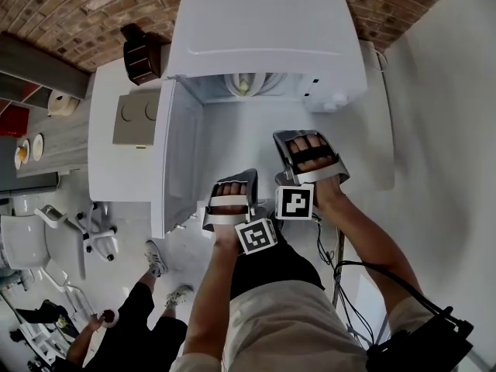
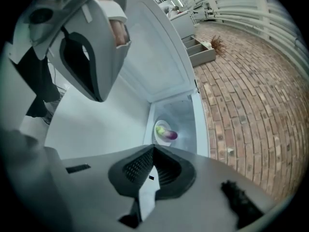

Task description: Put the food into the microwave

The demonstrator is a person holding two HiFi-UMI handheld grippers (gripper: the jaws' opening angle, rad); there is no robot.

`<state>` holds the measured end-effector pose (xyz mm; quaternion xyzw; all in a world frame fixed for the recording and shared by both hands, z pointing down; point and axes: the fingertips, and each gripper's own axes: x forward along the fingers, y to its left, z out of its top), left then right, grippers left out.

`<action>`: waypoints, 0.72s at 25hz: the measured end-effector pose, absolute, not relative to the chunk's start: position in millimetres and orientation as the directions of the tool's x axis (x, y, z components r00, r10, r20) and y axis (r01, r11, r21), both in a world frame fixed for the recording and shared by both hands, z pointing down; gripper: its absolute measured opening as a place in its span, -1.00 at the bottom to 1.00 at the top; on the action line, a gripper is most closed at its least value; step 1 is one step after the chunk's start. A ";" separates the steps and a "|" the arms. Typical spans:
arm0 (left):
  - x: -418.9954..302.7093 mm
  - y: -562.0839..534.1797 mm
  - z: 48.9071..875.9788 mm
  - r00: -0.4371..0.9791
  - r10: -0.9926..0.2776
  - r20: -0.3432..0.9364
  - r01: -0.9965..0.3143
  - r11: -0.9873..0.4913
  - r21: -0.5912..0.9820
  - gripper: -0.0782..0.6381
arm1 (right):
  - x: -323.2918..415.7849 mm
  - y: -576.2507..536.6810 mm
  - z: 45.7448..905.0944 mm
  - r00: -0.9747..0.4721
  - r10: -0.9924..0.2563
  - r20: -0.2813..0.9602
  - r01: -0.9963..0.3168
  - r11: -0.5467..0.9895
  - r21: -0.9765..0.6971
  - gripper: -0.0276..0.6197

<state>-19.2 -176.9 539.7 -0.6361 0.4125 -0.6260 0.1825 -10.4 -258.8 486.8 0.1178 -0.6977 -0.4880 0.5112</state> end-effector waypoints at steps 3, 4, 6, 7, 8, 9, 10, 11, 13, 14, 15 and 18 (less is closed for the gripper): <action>-9.8 -165.5 528.1 -0.103 -0.764 0.637 -0.334 -0.577 -0.745 -0.77 | -2.7 -230.3 481.2 -0.471 -0.657 0.589 0.326 0.491 0.808 -0.90; -7.8 -160.9 525.6 -0.098 -0.767 0.635 -0.333 -0.576 -0.747 -0.77 | -1.2 -220.9 479.8 -0.477 -0.657 0.584 0.323 0.487 0.812 -0.90; -6.3 -151.7 522.0 -0.092 -0.772 0.629 -0.313 -0.577 -0.754 -0.77 | 1.4 -203.8 478.8 -0.484 -0.656 0.580 0.326 0.480 0.815 -0.90; -6.5 -148.0 520.0 -0.090 -0.775 0.626 -0.299 -0.578 -0.759 -0.77 | 2.5 -196.5 477.9 -0.487 -0.655 0.577 0.330 0.474 0.816 -0.90; -6.3 -144.3 517.8 -0.088 -0.777 0.624 -0.286 -0.580 -0.763 -0.77 | 4.3 -189.7 476.7 -0.488 -0.656 0.576 0.336 0.468 0.817 -0.90; -5.3 -140.1 515.4 -0.083 -0.778 0.623 -0.277 -0.583 -0.764 -0.77 | 7.4 -182.6 475.7 -0.485 -0.656 0.578 0.343 0.465 0.816 -0.90; -3.7 -135.1 512.7 -0.077 -0.779 0.622 -0.270 -0.584 -0.765 -0.77 | 11.1 -175.0 474.7 -0.480 -0.657 0.581 0.348 0.465 0.814 -0.90; -2.1 -129.6 509.7 -0.070 -0.783 0.619 -0.263 -0.584 -0.768 -0.77 | 14.4 -167.2 473.2 -0.476 -0.659 0.582 0.347 0.468 0.813 -0.90; -0.1 -116.6 502.5 -0.057 -0.794 0.605 -0.249 -0.576 -0.779 -0.77 | 17.2 -150.2 469.1 -0.472 -0.668 0.575 0.333 0.469 0.818 -0.90; 0.5 -108.2 498.8 -0.048 -0.800 0.599 -0.243 -0.572 -0.784 -0.77 | 17.1 -140.2 467.4 -0.471 -0.673 0.570 0.328 0.466 0.822 -0.90; 0.7 -98.4 495.4 -0.040 -0.804 0.593 -0.238 -0.569 -0.787 -0.77 | 16.6 -128.7 466.1 -0.467 -0.678 0.568 0.330 0.462 0.823 -0.90; -2.7 -65.8 488.3 -0.027 -0.814 0.581 -0.205 -0.564 -0.800 -0.77 | 14.9 -91.6 460.6 -0.450 -0.694 0.562 0.340 0.449 0.826 -0.90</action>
